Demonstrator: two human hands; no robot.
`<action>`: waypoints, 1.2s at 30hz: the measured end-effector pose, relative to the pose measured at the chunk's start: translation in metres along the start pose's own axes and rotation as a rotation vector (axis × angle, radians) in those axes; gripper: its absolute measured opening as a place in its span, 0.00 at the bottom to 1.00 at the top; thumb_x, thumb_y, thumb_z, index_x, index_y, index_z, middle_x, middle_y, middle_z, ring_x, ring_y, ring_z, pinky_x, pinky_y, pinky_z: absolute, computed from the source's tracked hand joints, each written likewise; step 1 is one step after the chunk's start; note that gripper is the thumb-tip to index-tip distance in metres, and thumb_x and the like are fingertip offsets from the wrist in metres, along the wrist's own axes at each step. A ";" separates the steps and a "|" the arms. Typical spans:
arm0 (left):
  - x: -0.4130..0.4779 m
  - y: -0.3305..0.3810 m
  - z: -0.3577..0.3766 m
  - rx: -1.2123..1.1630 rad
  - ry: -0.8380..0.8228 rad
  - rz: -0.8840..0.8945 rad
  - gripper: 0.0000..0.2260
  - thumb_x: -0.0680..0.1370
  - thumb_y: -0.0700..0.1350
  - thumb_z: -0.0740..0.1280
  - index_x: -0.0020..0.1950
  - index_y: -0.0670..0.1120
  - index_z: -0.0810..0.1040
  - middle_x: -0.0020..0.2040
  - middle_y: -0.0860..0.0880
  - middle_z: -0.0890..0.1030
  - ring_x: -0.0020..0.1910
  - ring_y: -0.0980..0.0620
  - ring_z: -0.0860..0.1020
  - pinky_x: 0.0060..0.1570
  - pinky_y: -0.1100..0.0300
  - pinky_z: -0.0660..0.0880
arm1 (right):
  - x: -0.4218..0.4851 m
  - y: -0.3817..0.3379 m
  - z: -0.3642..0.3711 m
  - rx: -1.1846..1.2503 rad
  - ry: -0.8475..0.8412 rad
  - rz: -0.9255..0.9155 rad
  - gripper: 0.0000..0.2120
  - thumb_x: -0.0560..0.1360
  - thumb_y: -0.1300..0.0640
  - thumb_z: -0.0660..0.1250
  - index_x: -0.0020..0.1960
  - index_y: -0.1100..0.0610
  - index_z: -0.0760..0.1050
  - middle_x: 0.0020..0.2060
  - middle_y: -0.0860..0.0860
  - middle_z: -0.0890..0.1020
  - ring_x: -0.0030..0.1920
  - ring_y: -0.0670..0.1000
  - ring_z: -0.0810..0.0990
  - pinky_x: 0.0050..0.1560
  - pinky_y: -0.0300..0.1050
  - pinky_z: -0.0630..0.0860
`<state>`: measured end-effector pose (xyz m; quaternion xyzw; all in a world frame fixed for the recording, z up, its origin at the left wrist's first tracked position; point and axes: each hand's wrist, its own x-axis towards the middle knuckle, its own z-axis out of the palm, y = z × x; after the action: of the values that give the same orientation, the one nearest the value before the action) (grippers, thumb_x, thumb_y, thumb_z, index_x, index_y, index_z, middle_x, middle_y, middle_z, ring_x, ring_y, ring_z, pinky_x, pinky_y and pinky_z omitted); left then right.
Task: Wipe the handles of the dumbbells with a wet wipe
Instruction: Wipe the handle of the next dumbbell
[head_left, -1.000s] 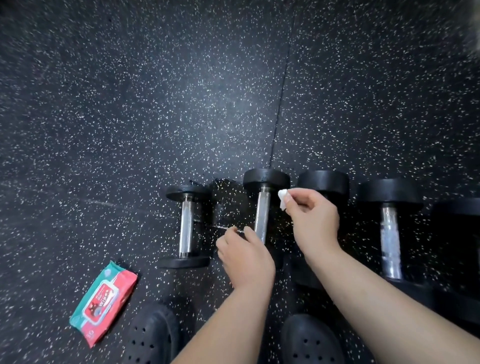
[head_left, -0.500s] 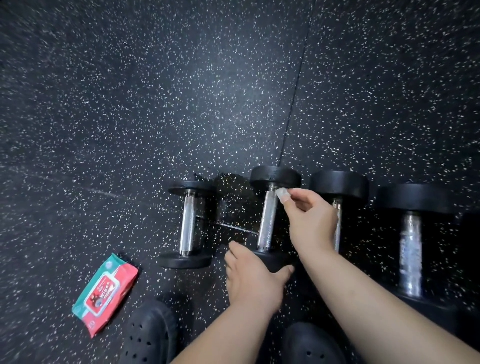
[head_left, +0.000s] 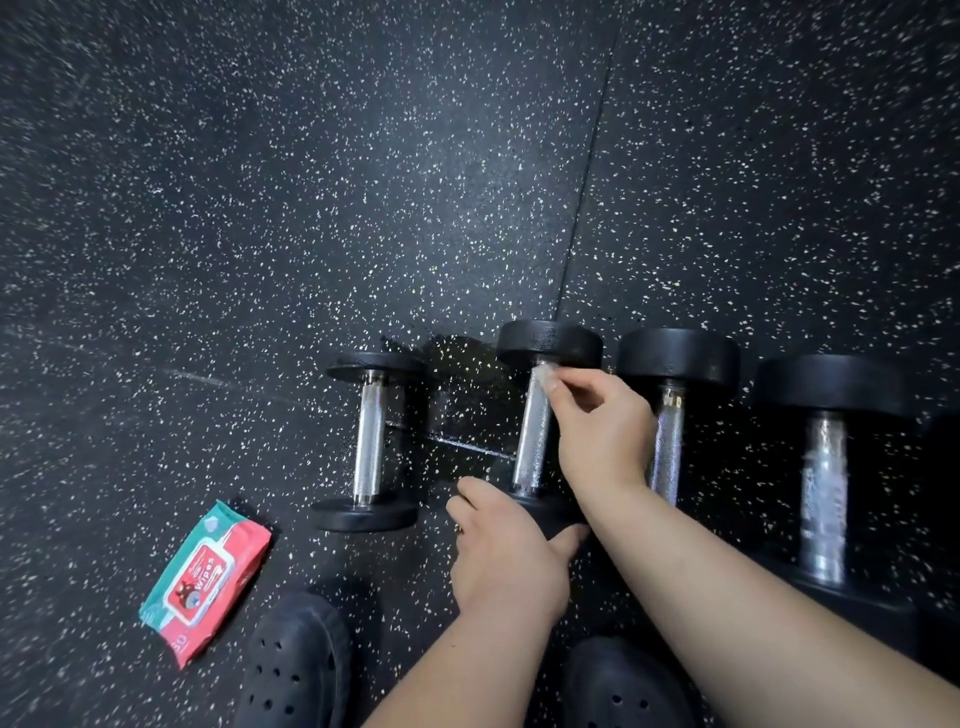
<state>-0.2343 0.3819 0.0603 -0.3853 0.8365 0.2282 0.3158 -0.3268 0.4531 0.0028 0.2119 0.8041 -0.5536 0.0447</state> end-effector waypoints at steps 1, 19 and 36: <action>-0.001 0.001 -0.001 0.001 0.000 -0.005 0.45 0.69 0.65 0.79 0.70 0.44 0.57 0.67 0.47 0.65 0.63 0.42 0.79 0.57 0.47 0.78 | -0.003 -0.003 0.002 -0.041 -0.005 -0.066 0.02 0.76 0.49 0.77 0.47 0.47 0.88 0.44 0.41 0.85 0.44 0.41 0.83 0.51 0.34 0.76; 0.000 0.002 -0.008 0.018 -0.048 -0.008 0.32 0.77 0.43 0.71 0.72 0.42 0.55 0.70 0.45 0.62 0.59 0.41 0.79 0.48 0.50 0.72 | -0.026 0.000 0.017 -0.191 0.049 0.003 0.14 0.80 0.49 0.70 0.66 0.45 0.83 0.59 0.40 0.82 0.53 0.44 0.79 0.53 0.41 0.73; 0.002 0.001 -0.007 0.035 -0.051 0.011 0.41 0.71 0.64 0.78 0.68 0.44 0.58 0.67 0.46 0.65 0.60 0.43 0.80 0.47 0.52 0.72 | 0.004 0.008 0.029 0.281 0.075 0.414 0.04 0.78 0.45 0.75 0.48 0.45 0.85 0.42 0.42 0.88 0.48 0.46 0.87 0.60 0.53 0.84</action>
<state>-0.2382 0.3772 0.0642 -0.3693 0.8341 0.2252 0.3423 -0.3318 0.4299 -0.0162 0.3968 0.6598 -0.6307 0.0974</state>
